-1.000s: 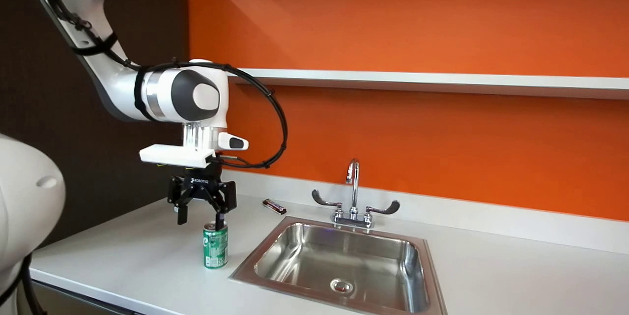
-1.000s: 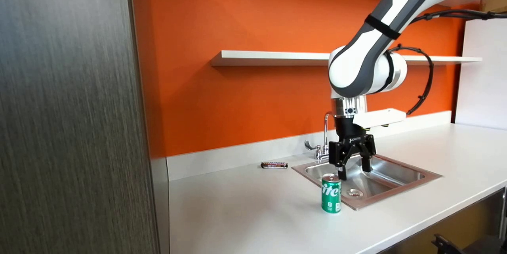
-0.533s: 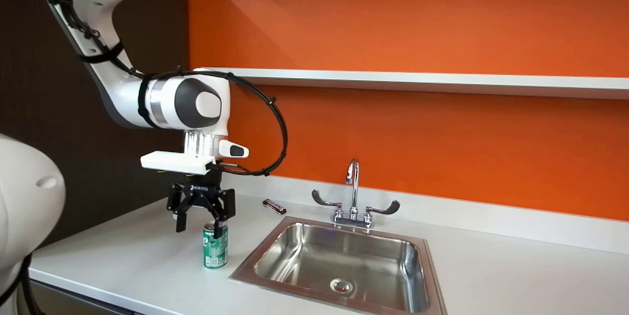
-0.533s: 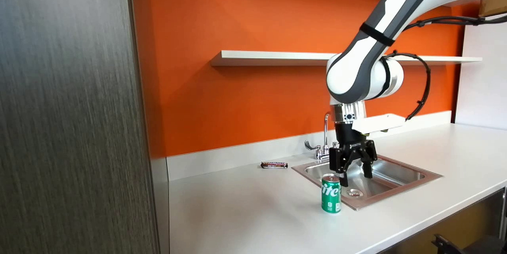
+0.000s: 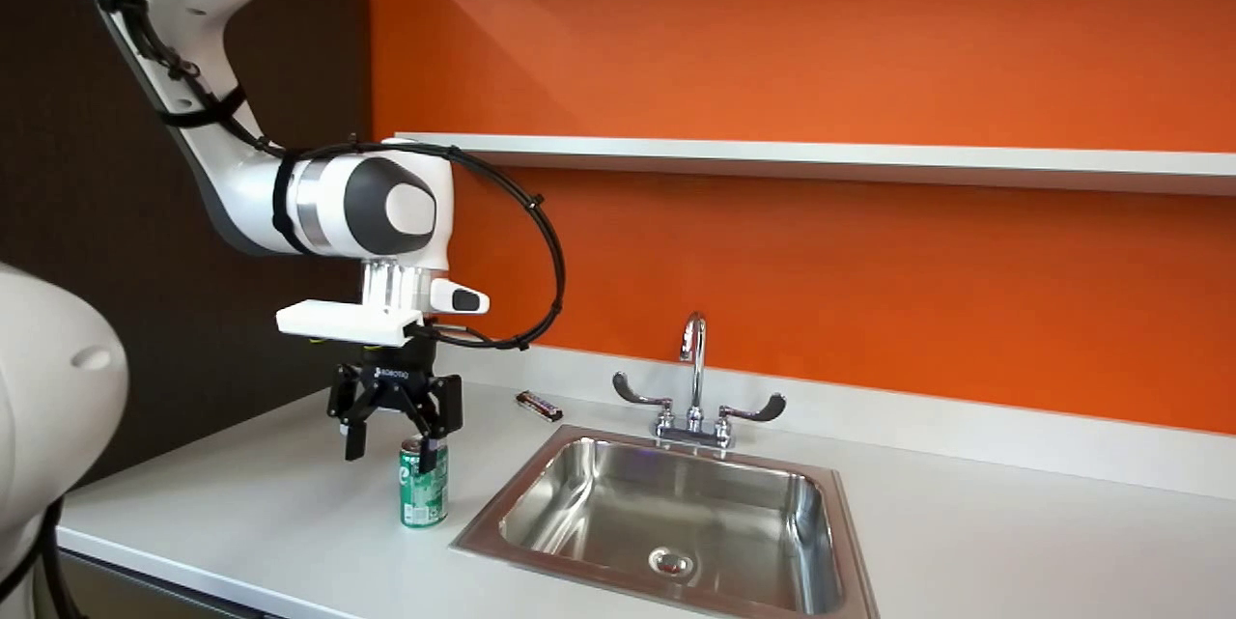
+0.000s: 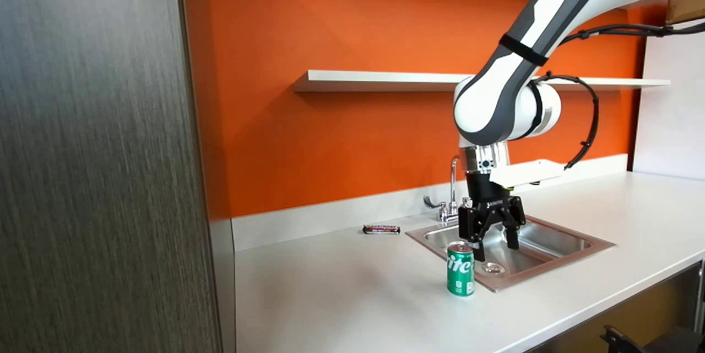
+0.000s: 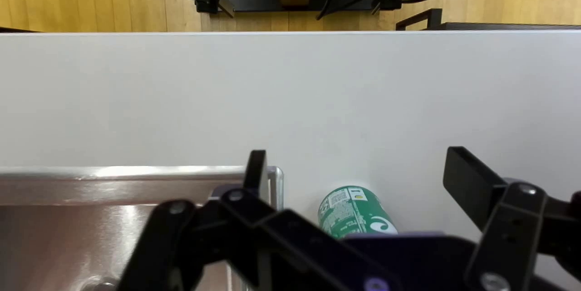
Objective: Put the sprite can on the left side of the first shelf
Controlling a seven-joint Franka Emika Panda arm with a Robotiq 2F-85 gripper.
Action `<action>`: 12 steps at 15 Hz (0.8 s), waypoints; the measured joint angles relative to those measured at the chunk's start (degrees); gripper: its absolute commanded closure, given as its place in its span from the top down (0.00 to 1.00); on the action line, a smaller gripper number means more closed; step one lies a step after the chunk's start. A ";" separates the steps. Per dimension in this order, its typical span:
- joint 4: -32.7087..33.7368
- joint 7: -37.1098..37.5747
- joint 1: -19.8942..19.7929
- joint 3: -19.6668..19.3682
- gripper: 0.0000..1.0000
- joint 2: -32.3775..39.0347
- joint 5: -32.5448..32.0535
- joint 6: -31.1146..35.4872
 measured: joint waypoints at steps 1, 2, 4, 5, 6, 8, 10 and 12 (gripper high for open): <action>0.00 0.00 0.00 0.00 1.00 0.00 0.00 0.00; 0.00 0.00 0.00 0.00 1.00 0.00 0.00 0.00; 0.00 0.00 0.00 0.00 1.00 0.00 0.00 0.00; 0.00 0.00 0.00 0.00 1.00 0.00 0.00 0.00; 0.00 0.00 0.00 0.00 1.00 0.00 0.00 0.00; -0.04 0.00 0.00 0.00 1.00 0.02 0.00 0.00; -0.26 -0.01 0.00 0.00 1.00 0.05 0.08 -0.01; -0.64 -0.03 0.00 0.00 1.00 0.09 0.20 -0.01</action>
